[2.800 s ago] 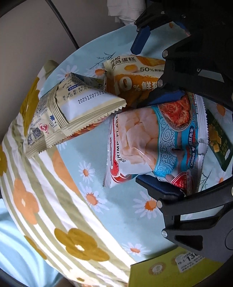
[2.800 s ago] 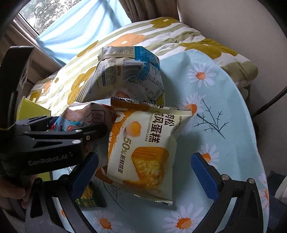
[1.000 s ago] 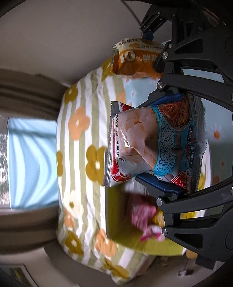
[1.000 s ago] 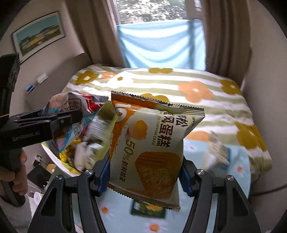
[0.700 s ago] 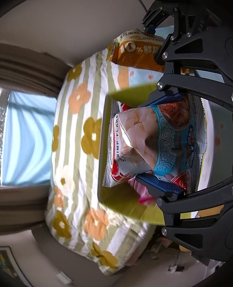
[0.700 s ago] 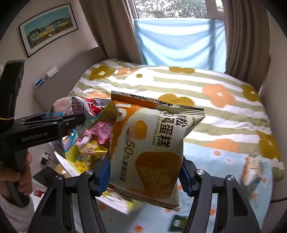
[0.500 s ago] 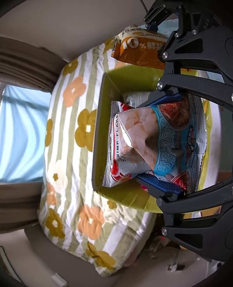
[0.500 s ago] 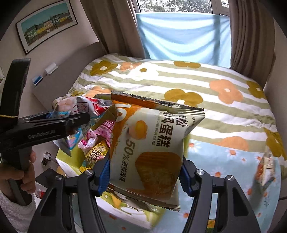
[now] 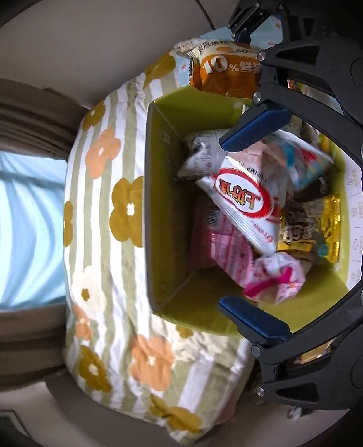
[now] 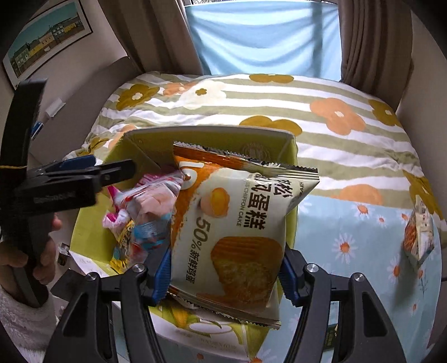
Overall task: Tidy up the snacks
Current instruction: 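Carry the shrimp flakes bag and sponge cake pack over the box and release, then move both grippers back to the last snacks on the cloth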
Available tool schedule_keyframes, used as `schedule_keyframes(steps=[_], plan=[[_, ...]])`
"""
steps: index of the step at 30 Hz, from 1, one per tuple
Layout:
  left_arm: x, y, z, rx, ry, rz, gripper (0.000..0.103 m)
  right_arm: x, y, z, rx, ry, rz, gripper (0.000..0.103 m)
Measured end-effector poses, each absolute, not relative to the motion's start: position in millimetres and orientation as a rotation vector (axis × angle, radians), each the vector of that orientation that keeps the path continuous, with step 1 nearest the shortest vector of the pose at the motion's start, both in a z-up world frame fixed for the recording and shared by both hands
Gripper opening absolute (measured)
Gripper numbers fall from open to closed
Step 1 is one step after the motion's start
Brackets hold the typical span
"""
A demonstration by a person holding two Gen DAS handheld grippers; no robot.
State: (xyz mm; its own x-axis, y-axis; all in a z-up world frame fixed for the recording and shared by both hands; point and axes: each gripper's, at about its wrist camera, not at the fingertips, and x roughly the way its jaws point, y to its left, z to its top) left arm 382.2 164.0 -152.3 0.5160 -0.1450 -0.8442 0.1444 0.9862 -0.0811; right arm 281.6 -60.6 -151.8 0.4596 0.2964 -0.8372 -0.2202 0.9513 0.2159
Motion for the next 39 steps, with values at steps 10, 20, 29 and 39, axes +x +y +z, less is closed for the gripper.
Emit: schedule_keyframes(steps=[10,20,29,39], plan=[[356,182,-153,-0.024,1.011,-0.108,0.103,271,-53,-160,0.070,1.092,0.351,0.064],[332,181,-154,-0.046,1.018,-0.107,0.103,252,-63,-154,0.095,0.991,0.348,0.103],[317,158,-153,-0.011,1.003,-0.163,0.103,238,-86,-145,0.102,0.989,0.276,0.103],[297,87,-118,0.043,0.925,-0.262,0.102,215,-174,-110,0.124,0.874,0.162,0.103]])
